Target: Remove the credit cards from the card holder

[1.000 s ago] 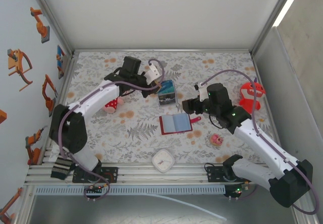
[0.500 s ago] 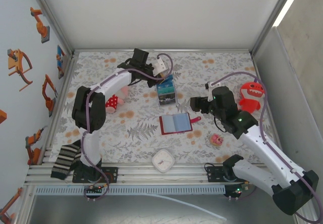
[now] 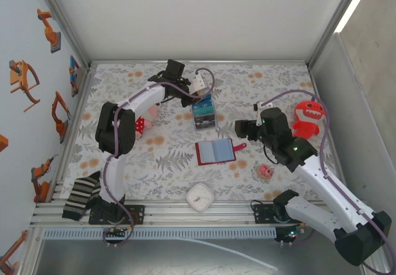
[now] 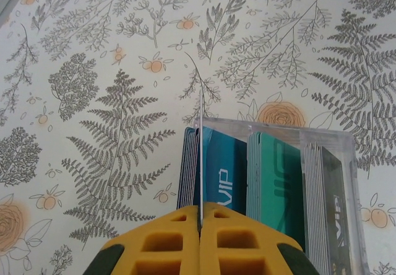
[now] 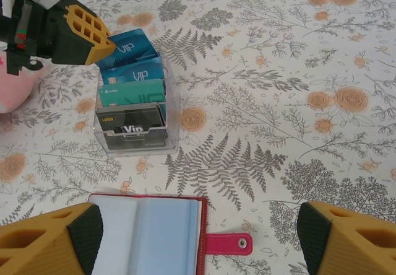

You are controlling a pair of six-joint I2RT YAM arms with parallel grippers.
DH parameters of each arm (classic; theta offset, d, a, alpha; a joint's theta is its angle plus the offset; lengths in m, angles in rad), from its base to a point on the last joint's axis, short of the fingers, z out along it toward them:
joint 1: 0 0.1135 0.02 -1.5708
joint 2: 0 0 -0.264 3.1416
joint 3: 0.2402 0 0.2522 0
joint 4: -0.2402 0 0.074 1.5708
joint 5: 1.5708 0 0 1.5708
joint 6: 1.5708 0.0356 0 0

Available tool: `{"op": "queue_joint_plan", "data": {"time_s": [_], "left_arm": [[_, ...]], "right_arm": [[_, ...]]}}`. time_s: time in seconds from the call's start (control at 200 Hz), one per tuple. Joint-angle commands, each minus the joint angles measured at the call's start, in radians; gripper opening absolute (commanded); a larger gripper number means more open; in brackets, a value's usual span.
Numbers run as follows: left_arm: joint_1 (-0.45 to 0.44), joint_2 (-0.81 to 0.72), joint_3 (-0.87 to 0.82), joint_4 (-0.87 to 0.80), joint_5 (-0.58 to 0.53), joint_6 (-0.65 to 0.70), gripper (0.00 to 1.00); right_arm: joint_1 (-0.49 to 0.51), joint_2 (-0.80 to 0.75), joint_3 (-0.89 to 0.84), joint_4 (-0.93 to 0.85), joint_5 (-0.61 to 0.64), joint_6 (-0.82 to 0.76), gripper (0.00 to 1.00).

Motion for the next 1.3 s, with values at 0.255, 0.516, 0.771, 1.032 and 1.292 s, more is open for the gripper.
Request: {"op": "queue_joint_plan", "data": {"time_s": [0.255, 0.516, 0.771, 1.032, 1.292], "left_arm": [[0.007, 0.057, 0.063, -0.066, 0.009, 0.047, 0.0], [0.006, 0.056, 0.061, -0.069, -0.012, 0.044, 0.11], [-0.001, 0.057, 0.061, -0.06, -0.055, 0.042, 0.27], [-0.018, -0.042, 0.0, 0.019, -0.103, 0.002, 0.55], [-0.025, -0.268, -0.234, 0.288, -0.266, -0.154, 0.97]], "right_arm": [[0.004, -0.01, -0.012, -0.011, 0.013, 0.028, 0.82], [0.004, -0.007, -0.013, -0.009, 0.007, 0.027, 0.82], [0.004, -0.001, -0.014, -0.006, -0.003, 0.024, 0.82], [0.004, -0.014, -0.014, -0.015, 0.036, 0.021, 0.83], [0.004, -0.04, -0.031, -0.015, 0.165, 0.026, 0.86]]}}
